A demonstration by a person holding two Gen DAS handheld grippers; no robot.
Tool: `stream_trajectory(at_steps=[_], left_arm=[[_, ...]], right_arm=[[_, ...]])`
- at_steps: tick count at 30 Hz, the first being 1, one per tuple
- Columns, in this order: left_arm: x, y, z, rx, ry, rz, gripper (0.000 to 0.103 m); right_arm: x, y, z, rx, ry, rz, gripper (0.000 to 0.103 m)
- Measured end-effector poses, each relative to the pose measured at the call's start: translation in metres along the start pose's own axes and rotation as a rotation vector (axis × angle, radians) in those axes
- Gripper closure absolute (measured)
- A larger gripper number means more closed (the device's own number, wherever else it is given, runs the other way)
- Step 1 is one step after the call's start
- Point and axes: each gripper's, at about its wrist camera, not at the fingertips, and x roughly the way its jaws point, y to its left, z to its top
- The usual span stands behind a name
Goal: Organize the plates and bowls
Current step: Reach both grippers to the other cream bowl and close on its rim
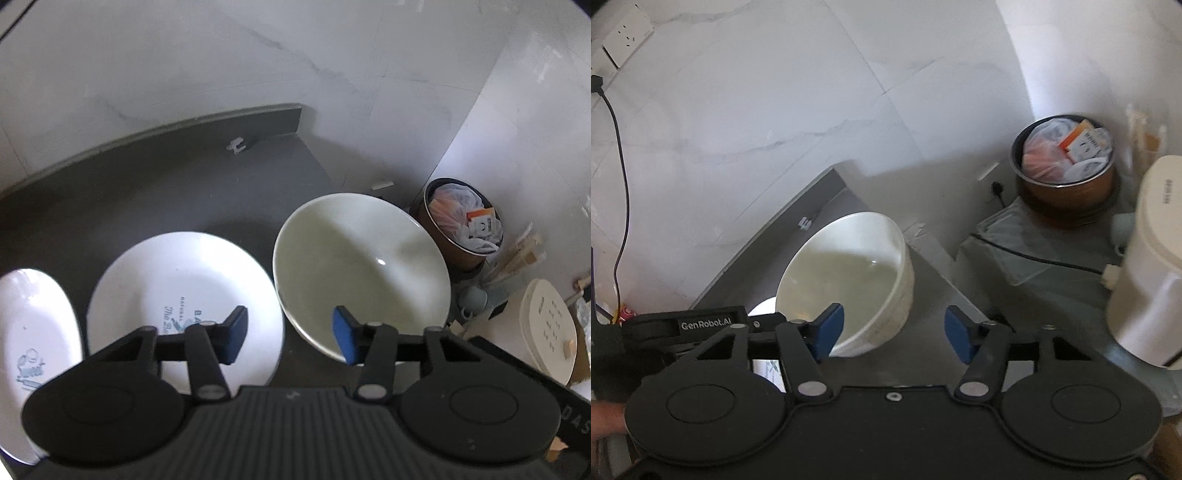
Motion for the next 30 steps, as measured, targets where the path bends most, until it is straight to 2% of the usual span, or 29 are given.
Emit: stream_trajectory(at_steps=[6, 9, 10, 12, 14, 18, 21, 30], left_arm=[[0.026, 0.001, 0.009, -0.026, 0.032, 0.019, 0.068], [0.034, 0.000, 0.011, -0.032, 0.037, 0.051, 0.076], [0.036, 0.000, 0.013, -0.032, 0.035, 0.065, 0.077], [0.039, 0.001, 0.013, -0.035, 0.034, 0.053, 0.088], [0.041, 0.002, 0.013, -0.050, 0.044, 0.036, 0.094], [0.040, 0.004, 0.013, -0.055, 0.053, 0.026, 0.094], [0.034, 0.005, 0.011, -0.056, 0.050, 0.016, 0.094], [0.000, 0.015, 0.012, -0.024, -0.007, -0.012, 0.095]], right_arm=[[0.030, 0.000, 0.009, 0.007, 0.037, 0.018, 0.047], [0.042, 0.001, 0.012, 0.018, 0.057, 0.016, 0.054], [0.045, 0.001, 0.014, 0.018, 0.067, 0.014, 0.058], [0.053, 0.003, 0.014, 0.016, 0.088, 0.002, 0.067], [0.060, 0.004, 0.014, 0.014, 0.115, -0.031, 0.080], [0.058, 0.007, 0.013, 0.010, 0.117, -0.068, 0.083], [0.051, 0.008, 0.010, 0.013, 0.116, -0.062, 0.083], [0.020, 0.026, 0.002, -0.002, 0.060, -0.060, 0.083]])
